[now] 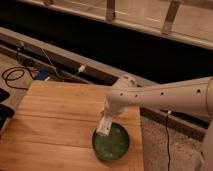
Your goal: Place the bottle in the ceramic bowl
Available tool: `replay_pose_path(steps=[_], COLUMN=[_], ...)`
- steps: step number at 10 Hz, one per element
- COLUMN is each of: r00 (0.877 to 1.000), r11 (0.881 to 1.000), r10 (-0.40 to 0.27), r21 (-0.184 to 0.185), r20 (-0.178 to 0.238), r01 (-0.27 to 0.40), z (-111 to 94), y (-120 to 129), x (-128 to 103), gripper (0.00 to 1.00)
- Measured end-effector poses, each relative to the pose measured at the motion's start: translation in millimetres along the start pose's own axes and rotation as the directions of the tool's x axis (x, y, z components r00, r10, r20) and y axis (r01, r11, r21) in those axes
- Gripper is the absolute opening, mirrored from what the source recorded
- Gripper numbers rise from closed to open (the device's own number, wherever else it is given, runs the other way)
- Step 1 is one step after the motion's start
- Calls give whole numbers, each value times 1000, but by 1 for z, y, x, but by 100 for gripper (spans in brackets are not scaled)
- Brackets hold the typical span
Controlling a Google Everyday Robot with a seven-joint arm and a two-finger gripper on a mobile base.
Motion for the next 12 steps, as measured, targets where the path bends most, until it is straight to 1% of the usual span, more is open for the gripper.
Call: replay_pose_path(steps=[2, 3, 4, 5, 6, 7, 8, 12], r00=[999, 998, 998, 997, 997, 997, 997, 997], r11=[999, 998, 998, 998, 997, 998, 998, 997], r10=[42, 60, 68, 69, 70, 69, 69, 70], r21=[17, 18, 12, 9, 9, 9, 9, 9], r20=[-1, -7, -16, -17, -17, -18, -18, -17], r01=[-42, -60, -67, -69, -70, -69, -69, -70], z=[1, 4, 8, 8, 8, 9, 9, 8], y=[-21, -28, -31, -32, -32, -32, -32, -32], x=[4, 8, 14, 15, 16, 16, 16, 15], gripper=[0, 0, 0, 0, 4, 15, 23, 63])
